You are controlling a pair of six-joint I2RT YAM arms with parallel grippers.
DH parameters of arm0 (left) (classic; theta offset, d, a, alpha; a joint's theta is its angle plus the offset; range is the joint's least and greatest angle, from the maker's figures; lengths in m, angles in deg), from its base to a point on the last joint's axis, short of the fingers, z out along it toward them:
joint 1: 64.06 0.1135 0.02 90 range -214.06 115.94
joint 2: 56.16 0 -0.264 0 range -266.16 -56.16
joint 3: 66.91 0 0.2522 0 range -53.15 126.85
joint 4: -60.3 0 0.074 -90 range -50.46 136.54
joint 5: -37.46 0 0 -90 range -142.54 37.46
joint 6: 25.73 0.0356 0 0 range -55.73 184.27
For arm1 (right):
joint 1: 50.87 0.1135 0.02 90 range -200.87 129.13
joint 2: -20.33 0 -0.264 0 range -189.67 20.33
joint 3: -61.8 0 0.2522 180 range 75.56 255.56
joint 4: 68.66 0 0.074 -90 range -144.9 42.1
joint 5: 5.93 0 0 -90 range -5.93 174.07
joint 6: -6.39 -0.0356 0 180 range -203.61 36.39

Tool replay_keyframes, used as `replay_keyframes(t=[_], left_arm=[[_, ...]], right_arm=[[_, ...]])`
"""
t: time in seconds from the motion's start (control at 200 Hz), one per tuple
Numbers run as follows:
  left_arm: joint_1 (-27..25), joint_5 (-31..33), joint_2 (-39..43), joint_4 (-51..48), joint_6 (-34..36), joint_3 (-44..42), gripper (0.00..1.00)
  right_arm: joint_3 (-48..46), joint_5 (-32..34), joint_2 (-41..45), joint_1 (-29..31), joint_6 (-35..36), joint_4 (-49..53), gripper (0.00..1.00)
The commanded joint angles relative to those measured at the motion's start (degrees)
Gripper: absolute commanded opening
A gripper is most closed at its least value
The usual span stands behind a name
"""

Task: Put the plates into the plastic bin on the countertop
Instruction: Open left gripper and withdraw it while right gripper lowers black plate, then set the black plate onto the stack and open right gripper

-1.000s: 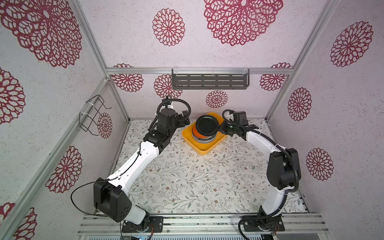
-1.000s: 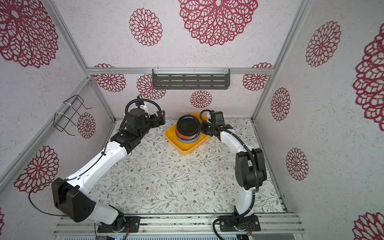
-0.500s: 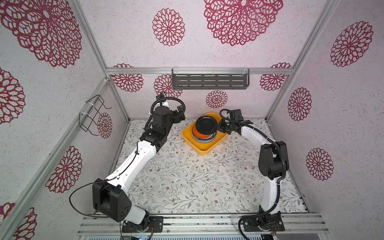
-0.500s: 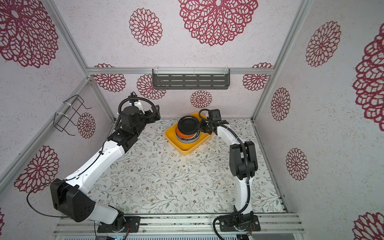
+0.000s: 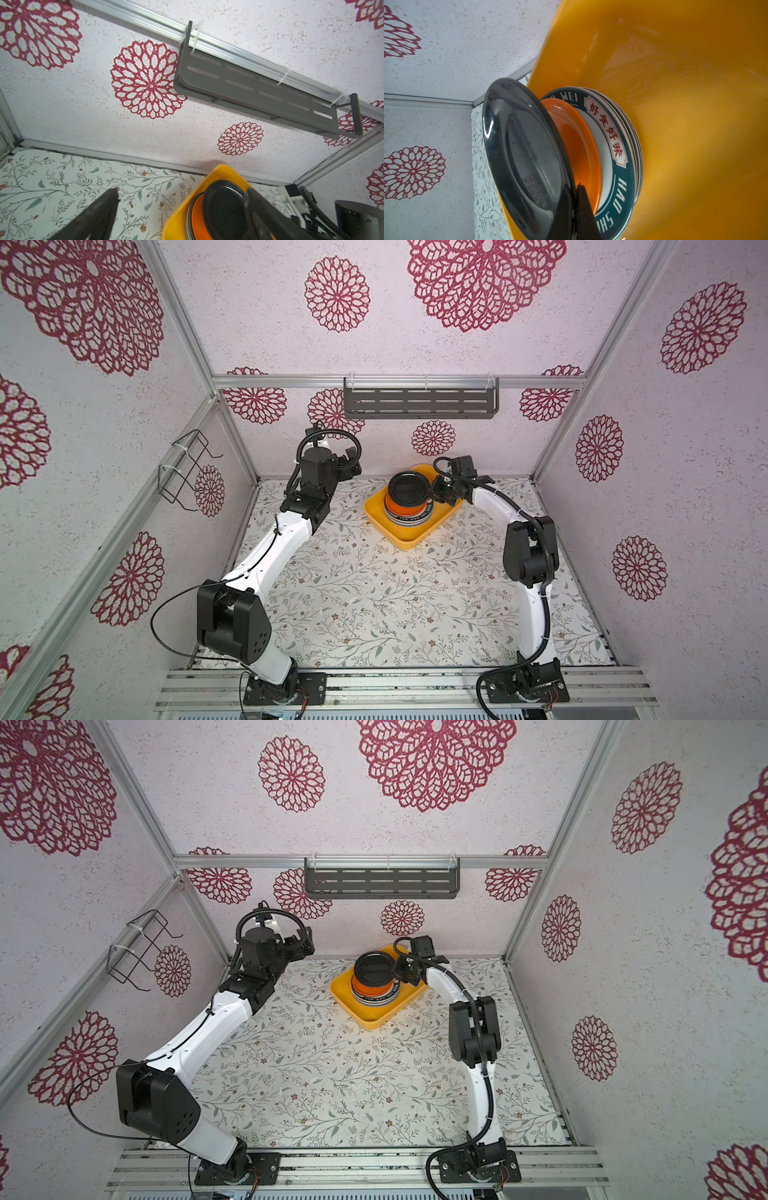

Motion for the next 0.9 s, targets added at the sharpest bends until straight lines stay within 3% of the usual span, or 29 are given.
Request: replay_keyframes(t=[0.0,0.455,0.711,0.896], left_arm=[[1.23,-2.04,-0.72,1.1,0.19,1.88,0.97],[5.87,-9.38,-4.49,2.23,-0.8,3.72,0.97],[7.31,-9.74,-5.08,2.0,0.1,3.57,0.97],[8.67,-10.84,-5.62,2.05,-0.6,3.64,0.97]], right_arm=[[2.94,0.87,0.36,0.47,-1.02,1.83,0.0],[4.12,4.3,-0.43,1.58,-1.1,5.69,0.0],[4.89,5.18,-1.21,1.79,-1.09,7.29,0.0],[6.32,5.58,-1.86,2.22,-0.69,8.63,0.14]])
